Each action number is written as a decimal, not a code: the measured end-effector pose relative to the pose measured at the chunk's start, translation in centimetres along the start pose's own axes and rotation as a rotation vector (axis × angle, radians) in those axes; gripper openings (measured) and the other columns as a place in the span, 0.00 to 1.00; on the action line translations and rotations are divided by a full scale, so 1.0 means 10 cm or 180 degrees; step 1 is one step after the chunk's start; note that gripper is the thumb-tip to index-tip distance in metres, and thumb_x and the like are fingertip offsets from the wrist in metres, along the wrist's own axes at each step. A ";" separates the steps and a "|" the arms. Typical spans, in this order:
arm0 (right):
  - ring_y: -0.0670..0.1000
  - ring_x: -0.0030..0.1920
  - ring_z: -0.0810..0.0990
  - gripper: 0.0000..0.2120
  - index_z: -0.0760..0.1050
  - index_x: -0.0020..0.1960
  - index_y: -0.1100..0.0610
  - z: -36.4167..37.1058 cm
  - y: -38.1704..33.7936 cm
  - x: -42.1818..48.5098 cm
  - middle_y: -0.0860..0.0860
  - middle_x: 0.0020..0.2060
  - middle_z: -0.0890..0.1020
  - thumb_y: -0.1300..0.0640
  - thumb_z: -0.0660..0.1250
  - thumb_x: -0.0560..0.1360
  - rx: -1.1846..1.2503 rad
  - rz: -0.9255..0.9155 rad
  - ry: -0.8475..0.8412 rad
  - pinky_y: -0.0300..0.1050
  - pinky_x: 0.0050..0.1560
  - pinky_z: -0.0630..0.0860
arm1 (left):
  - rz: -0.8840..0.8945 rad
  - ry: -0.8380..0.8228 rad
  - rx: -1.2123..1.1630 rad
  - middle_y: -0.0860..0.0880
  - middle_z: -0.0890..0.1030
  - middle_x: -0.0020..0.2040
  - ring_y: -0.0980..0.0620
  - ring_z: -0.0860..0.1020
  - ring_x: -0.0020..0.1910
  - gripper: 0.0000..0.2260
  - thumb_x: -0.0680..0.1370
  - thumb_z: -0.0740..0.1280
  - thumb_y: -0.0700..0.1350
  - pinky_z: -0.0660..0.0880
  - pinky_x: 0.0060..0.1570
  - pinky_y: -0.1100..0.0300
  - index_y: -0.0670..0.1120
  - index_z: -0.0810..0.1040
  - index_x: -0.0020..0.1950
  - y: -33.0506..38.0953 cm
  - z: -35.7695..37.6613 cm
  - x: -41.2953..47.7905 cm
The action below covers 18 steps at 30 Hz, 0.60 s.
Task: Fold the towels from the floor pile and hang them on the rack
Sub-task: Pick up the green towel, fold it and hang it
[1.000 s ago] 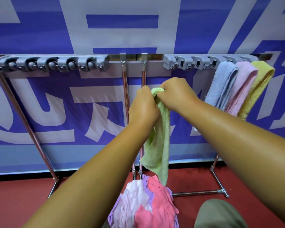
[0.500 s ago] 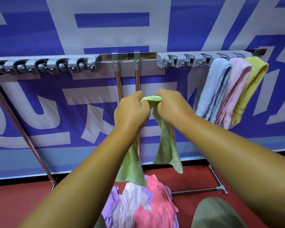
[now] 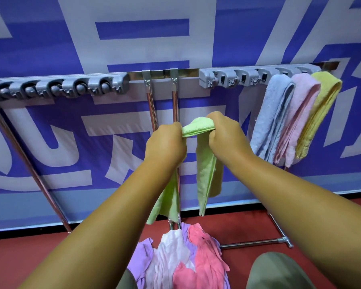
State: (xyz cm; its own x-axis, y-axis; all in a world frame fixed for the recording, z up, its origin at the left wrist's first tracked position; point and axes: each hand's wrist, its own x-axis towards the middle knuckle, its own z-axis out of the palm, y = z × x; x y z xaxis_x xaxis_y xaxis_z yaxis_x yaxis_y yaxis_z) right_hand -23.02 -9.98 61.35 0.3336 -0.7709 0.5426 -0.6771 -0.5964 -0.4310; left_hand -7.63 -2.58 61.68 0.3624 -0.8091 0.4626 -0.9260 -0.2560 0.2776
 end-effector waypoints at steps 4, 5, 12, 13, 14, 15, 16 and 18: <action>0.60 0.42 0.76 0.11 0.71 0.59 0.53 -0.03 -0.02 0.02 0.52 0.46 0.77 0.62 0.57 0.79 -0.0152 -0.0122 -0.0106 0.56 0.39 0.78 | -0.0134 0.0168 -0.0222 0.46 0.76 0.41 0.42 0.75 0.36 0.05 0.80 0.61 0.42 0.69 0.35 0.53 0.45 0.72 0.45 0.06 -0.15 0.07; 0.60 0.41 0.76 0.08 0.70 0.57 0.54 -0.01 -0.03 0.02 0.53 0.44 0.77 0.62 0.58 0.79 -0.0264 -0.0142 -0.0216 0.55 0.37 0.77 | -0.0178 0.0143 -0.0239 0.46 0.76 0.41 0.42 0.75 0.37 0.05 0.80 0.61 0.43 0.70 0.36 0.53 0.45 0.72 0.45 0.08 -0.19 0.09; 0.57 0.37 0.76 0.07 0.73 0.46 0.53 -0.08 -0.04 0.14 0.53 0.39 0.77 0.56 0.59 0.81 -0.0649 0.0114 -0.0491 0.45 0.32 0.67 | -0.0260 -0.0187 0.0337 0.47 0.74 0.39 0.46 0.72 0.32 0.08 0.81 0.63 0.44 0.71 0.37 0.52 0.46 0.74 0.42 0.07 -0.25 0.17; 0.57 0.36 0.76 0.08 0.74 0.45 0.53 -0.11 -0.03 0.17 0.52 0.38 0.77 0.56 0.59 0.81 -0.0671 0.0163 -0.0461 0.45 0.31 0.66 | -0.0255 -0.0197 0.0387 0.47 0.73 0.39 0.47 0.71 0.32 0.06 0.80 0.64 0.42 0.71 0.37 0.52 0.46 0.75 0.44 0.08 -0.25 0.18; 0.56 0.36 0.75 0.09 0.74 0.43 0.53 -0.15 -0.01 0.20 0.52 0.38 0.77 0.56 0.59 0.80 -0.0697 0.0194 -0.0434 0.44 0.31 0.65 | -0.0236 -0.0225 0.0452 0.48 0.72 0.39 0.47 0.70 0.31 0.04 0.80 0.64 0.40 0.72 0.37 0.52 0.45 0.77 0.46 0.09 -0.25 0.20; 0.57 0.36 0.75 0.09 0.74 0.42 0.53 -0.19 0.00 0.22 0.52 0.37 0.77 0.55 0.59 0.80 -0.0727 0.0190 -0.0404 0.44 0.31 0.65 | -0.0201 -0.0266 0.0539 0.48 0.71 0.39 0.47 0.70 0.31 0.04 0.80 0.65 0.38 0.72 0.37 0.51 0.45 0.78 0.48 0.11 -0.26 0.21; 0.58 0.37 0.76 0.09 0.74 0.42 0.53 -0.23 0.02 0.25 0.51 0.37 0.76 0.55 0.59 0.80 -0.0757 0.0150 -0.0362 0.45 0.31 0.65 | -0.0157 -0.0306 0.0638 0.48 0.70 0.39 0.47 0.70 0.32 0.05 0.79 0.66 0.36 0.72 0.37 0.50 0.46 0.77 0.49 0.14 -0.27 0.23; 0.60 0.39 0.77 0.08 0.75 0.44 0.53 -0.33 0.05 0.29 0.51 0.37 0.76 0.55 0.59 0.79 -0.0787 0.0011 -0.0233 0.46 0.33 0.68 | -0.0060 -0.0347 0.0803 0.48 0.70 0.38 0.46 0.71 0.32 0.07 0.78 0.67 0.33 0.72 0.37 0.50 0.45 0.76 0.48 0.22 -0.30 0.26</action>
State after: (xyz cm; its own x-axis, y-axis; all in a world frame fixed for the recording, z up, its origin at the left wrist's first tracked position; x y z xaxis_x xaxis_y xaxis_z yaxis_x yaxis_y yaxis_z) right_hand -24.56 -11.81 65.04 0.3715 -0.7924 0.4838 -0.8151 -0.5279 -0.2386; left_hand -8.36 -3.70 66.01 0.3788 -0.8516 0.3622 -0.9213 -0.3842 0.0603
